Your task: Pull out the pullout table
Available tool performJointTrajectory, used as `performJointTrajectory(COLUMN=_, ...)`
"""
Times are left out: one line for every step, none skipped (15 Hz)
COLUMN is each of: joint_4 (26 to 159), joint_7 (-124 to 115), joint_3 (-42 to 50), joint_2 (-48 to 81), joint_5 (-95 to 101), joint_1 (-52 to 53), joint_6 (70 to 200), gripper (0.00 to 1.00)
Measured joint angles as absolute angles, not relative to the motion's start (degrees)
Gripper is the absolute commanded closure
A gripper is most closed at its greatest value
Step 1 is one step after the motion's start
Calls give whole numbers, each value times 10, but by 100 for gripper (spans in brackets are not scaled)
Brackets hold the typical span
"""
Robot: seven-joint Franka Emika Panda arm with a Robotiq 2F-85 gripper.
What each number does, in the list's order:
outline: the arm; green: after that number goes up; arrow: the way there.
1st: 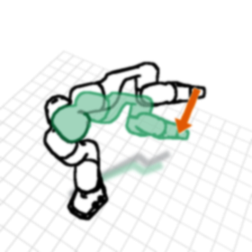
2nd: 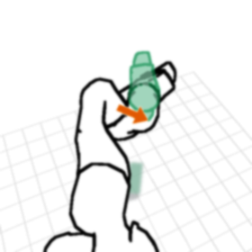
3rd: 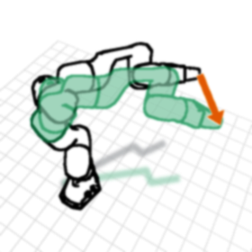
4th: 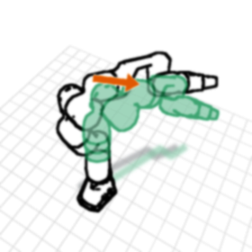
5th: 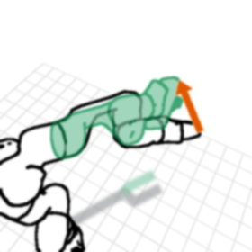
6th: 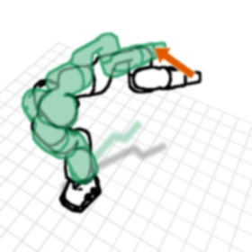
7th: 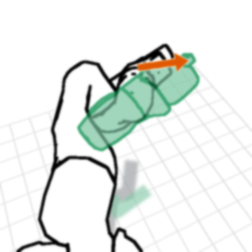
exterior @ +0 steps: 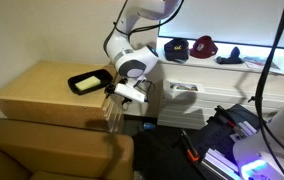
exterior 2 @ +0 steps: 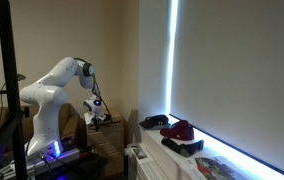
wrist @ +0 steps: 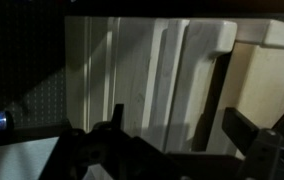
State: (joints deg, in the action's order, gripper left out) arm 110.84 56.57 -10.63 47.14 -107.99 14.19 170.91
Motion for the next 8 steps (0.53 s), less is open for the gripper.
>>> performJointTrajectory(joint_4=1100, joint_7=589, joint_3=-100, joint_2=479, joint_5=-1101, joint_1=147, joint_6=1709, gripper=0)
performJointTrajectory(joint_4=1092, joint_7=608, joint_3=-93, joint_2=487, joint_5=-1120, joint_1=152, joint_6=1709, gripper=0)
performJointTrajectory(joint_4=1084, joint_7=626, joint_3=-85, joint_2=494, joint_5=-1137, joint_1=158, joint_6=1709, gripper=0)
performJointTrajectory(joint_4=1077, joint_7=642, joint_3=-77, joint_2=502, joint_5=-1154, joint_1=164, joint_6=1708, gripper=0)
performJointTrajectory(joint_4=1070, joint_7=656, joint_3=-69, joint_2=509, joint_5=-1170, joint_1=171, joint_6=1708, gripper=0)
performJointTrajectory(joint_4=1063, joint_7=671, joint_3=-61, joint_2=515, joint_5=-1190, joint_1=177, joint_6=1703, gripper=0)
performJointTrajectory(joint_4=1057, joint_7=686, joint_3=-54, joint_2=517, joint_5=-1207, joint_1=183, joint_6=1700, gripper=0)
performJointTrajectory(joint_4=1053, joint_7=699, joint_3=-48, joint_2=519, joint_5=-1226, joint_1=189, joint_6=1693, gripper=0)
